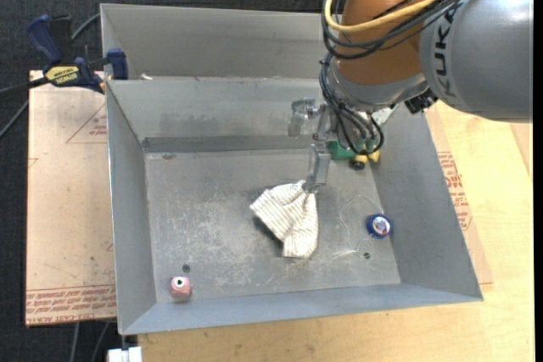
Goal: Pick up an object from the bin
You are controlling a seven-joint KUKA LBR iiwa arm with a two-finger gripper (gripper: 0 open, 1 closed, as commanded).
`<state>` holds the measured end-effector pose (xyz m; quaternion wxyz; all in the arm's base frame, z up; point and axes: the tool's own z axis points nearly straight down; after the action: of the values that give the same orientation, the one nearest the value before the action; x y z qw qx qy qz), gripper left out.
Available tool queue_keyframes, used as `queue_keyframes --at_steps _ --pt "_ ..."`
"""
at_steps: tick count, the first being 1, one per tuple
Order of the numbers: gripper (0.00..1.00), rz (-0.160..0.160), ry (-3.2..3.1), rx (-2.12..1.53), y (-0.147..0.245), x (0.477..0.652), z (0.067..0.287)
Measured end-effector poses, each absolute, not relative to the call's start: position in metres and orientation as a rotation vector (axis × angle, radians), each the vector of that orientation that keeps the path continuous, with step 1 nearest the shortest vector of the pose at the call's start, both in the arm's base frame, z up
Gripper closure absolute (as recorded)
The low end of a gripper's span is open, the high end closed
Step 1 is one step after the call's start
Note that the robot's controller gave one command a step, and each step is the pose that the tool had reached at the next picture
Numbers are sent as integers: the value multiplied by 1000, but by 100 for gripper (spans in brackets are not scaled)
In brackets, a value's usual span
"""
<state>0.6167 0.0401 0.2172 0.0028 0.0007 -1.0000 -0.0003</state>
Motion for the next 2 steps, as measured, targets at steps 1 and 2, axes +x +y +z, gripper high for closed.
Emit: queue_keyframes --at_steps 1,2 --pt "0 -2 -3144 0 40 618 222" --pt "0 -3 -3144 -22 24 626 126"
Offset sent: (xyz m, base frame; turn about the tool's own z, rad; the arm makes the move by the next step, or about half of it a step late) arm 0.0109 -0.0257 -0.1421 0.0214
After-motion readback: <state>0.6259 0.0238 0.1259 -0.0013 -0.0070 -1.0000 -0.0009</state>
